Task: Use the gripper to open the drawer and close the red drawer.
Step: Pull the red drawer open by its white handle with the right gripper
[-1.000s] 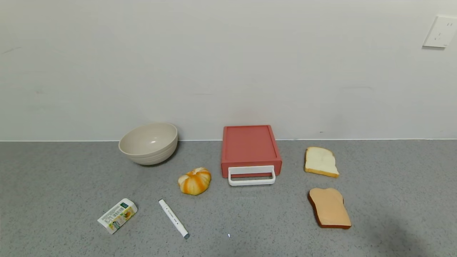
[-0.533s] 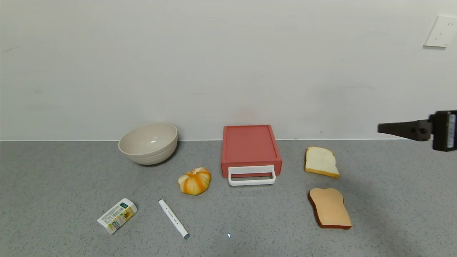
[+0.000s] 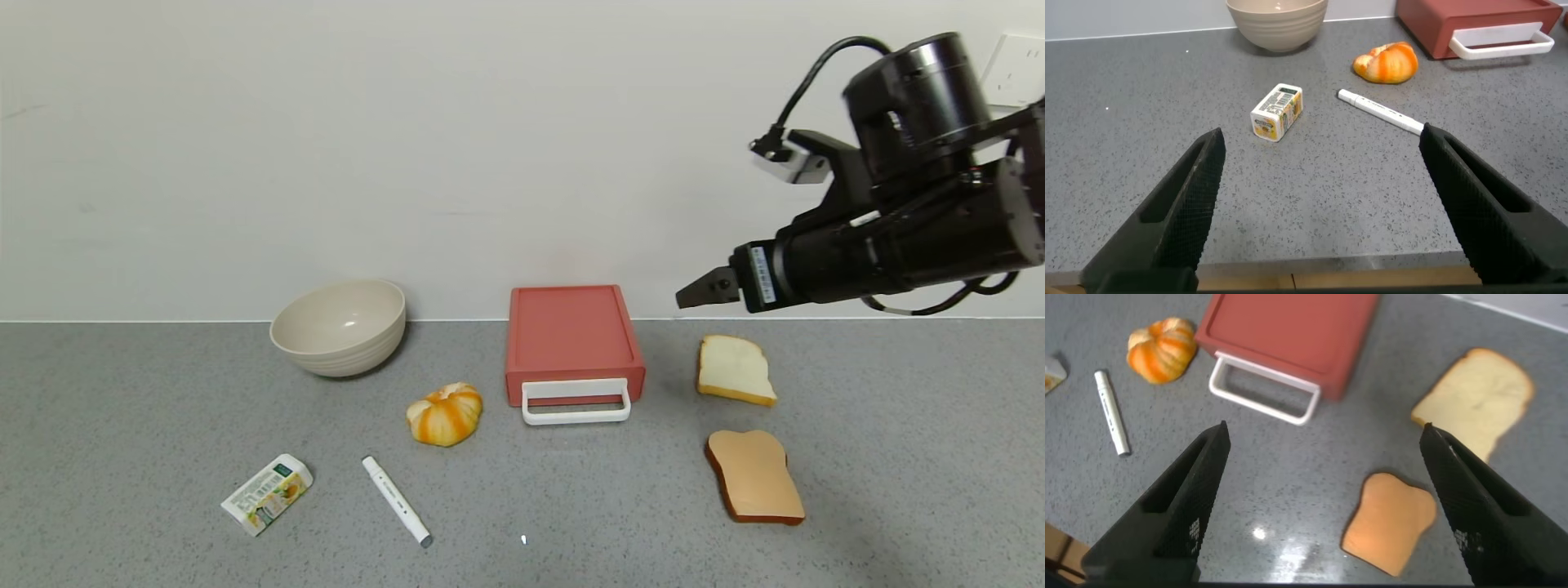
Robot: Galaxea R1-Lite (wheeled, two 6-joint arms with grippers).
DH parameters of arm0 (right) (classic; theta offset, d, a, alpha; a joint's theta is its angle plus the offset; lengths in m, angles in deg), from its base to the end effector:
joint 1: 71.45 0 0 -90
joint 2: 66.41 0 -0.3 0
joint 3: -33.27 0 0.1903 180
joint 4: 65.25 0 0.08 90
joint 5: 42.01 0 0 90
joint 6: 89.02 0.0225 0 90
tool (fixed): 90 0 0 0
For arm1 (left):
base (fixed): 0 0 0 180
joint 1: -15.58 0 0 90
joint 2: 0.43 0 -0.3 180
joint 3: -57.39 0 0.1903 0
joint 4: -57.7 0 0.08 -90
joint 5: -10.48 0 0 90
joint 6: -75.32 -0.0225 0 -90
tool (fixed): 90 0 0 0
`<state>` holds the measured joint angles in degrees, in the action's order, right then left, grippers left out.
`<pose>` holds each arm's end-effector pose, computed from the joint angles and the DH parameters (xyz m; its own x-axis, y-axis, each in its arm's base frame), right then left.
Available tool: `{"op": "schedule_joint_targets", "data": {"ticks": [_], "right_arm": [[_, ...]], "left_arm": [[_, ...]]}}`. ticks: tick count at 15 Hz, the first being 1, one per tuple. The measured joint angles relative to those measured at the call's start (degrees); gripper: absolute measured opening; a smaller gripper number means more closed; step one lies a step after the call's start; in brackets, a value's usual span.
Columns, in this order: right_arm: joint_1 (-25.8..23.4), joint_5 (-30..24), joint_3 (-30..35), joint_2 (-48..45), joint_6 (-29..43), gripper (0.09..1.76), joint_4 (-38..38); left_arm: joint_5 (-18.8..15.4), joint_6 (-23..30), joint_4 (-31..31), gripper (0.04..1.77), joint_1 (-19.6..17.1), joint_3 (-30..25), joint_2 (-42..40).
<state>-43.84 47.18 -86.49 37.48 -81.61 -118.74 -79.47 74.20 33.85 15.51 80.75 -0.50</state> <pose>0.2978 0.1561 0.2807 0.6953 0.3796 -0.6104 -0.3996 0.9100 0.1107 -0.0229 0.0000 0.0746 1.0000 0.0021 -0.0073 -0.0020 0.9998 0.0196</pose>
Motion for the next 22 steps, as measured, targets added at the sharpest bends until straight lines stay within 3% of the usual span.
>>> {"op": "schedule_joint_targets", "data": {"ticks": [6,12,22], "right_arm": [[9.6,1.8,-16.0,15.2,1.5,1.71,-7.9],[14.4,3.6,-17.4,24.6,5.4,1.71,-3.8],[15.8,3.6,-17.4,33.6,7.5,1.71,7.9]], "left_arm": [[0.0,0.0,0.0,1.72,0.0,0.0,0.0],[0.0,0.0,0.0,1.72,0.0,0.0,0.0],[0.0,0.0,0.0,1.72,0.0,0.0,0.0]]}}
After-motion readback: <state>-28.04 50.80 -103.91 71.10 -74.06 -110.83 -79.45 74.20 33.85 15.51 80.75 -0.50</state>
